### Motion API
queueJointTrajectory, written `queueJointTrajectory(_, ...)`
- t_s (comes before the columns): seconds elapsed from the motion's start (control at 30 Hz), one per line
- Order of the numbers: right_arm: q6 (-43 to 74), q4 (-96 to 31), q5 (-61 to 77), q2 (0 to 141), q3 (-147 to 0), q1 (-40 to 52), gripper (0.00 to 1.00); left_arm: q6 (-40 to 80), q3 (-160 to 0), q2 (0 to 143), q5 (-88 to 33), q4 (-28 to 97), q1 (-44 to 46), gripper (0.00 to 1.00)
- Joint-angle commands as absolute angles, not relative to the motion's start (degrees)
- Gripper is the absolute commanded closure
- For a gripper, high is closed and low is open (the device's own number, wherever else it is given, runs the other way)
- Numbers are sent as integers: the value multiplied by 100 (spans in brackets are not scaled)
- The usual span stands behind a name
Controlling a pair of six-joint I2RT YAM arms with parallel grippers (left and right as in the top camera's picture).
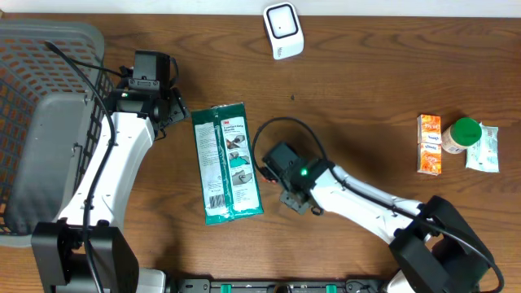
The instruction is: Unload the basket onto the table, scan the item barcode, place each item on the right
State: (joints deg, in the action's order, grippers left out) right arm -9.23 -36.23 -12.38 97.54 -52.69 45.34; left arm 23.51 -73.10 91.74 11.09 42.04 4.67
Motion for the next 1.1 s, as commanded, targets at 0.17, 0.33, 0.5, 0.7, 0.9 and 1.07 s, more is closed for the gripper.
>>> queueJointTrajectory(0.17,-843,-3035,-2038,9760,-4939,4587,64,2294,-7336,9172,1210,4219,469,15)
queueJointTrajectory(0.33,-978,-3030,-1656,9762,-4934,4584,64,2294,-7336,9172,1210,4219,469,15)
queueJointTrajectory(0.5,-1037,-3039,-1409,9762,-4928,4584,64,2294,-7336,9172,1208,4219,469,14)
queueJointTrajectory(0.7,-1457,-2600,-1409,9762,-4565,4571,57,2294,-7336,9172,1210,4219,469,15)
queueJointTrajectory(0.9,-1699,-2217,-1406,9762,-4150,4569,70,2294,-7336,9172,1208,4219,469,15)
queueJointTrajectory(1.07,-1675,-2329,-1288,9760,-4150,4587,71,2294,-7336,9172,1210,4219,469,15)
